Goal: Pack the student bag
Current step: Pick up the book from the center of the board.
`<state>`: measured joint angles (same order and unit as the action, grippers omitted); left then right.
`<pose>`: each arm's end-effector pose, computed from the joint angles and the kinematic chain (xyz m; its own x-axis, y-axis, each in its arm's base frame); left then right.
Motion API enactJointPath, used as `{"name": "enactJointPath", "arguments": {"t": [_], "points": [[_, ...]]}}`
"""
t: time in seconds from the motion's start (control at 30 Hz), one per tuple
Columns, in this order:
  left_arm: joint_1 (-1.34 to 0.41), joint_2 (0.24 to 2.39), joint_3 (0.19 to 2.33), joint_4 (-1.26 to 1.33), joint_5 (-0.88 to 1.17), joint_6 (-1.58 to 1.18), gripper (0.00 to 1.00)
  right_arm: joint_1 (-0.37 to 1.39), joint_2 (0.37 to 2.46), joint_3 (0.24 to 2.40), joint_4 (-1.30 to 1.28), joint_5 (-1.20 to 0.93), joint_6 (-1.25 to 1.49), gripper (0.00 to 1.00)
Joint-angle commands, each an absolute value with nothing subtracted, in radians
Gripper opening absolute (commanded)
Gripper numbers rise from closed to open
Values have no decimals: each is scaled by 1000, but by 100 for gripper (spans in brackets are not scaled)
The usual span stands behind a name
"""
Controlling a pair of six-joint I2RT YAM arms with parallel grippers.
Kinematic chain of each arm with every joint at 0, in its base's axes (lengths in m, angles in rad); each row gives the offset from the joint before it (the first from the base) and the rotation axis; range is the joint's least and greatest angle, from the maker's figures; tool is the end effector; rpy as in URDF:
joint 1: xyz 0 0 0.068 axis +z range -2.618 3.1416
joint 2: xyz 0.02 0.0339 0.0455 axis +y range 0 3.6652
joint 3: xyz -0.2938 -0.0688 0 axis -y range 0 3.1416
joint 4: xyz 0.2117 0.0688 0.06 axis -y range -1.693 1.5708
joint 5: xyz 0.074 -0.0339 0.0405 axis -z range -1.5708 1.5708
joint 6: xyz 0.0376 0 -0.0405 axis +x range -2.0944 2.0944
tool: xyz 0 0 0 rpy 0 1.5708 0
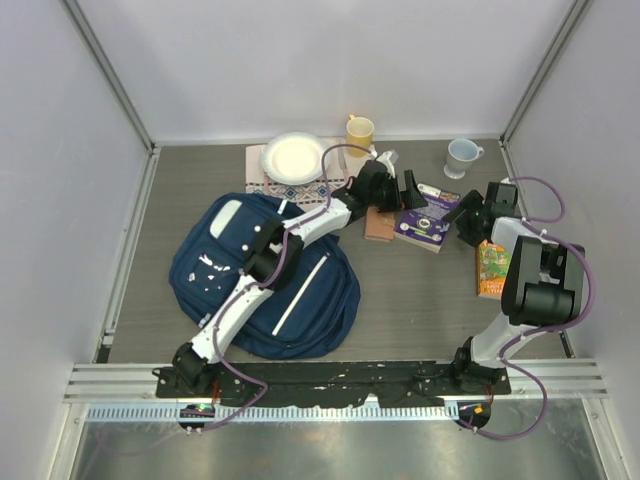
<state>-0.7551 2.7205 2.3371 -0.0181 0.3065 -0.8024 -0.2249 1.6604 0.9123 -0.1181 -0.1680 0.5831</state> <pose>0.4350 -0.4250 0.1671 -0.8130 -0.1762 -0.5549 0.3901 0.5428 -0.7438 0.3077 -0.0639 0.2215 -0.5570 0.6843 -0.4705 0.5043 0.7289 0.4630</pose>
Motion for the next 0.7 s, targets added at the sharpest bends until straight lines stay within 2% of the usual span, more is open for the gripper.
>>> {"name": "enactJointPath", "arguments": {"t": [0.0, 0.2, 0.43, 0.6, 0.67], "points": [[-764, 2732, 2345, -86, 293, -847, 100, -230, 1660, 916, -41, -213, 597, 70], [-790, 2727, 2321, -49, 383, -897, 99, -230, 1669, 897, -17, -245, 597, 67], [-824, 2671, 2229, -5, 436, -916, 88, -229, 1674, 865, -5, -287, 606, 65], [-825, 2654, 2204, 28, 457, -930, 80, -229, 1629, 841, -5, -316, 604, 49], [-827, 2652, 2221, 26, 469, -931, 75, -230, 1614, 836, 23, -328, 604, 34]]}}
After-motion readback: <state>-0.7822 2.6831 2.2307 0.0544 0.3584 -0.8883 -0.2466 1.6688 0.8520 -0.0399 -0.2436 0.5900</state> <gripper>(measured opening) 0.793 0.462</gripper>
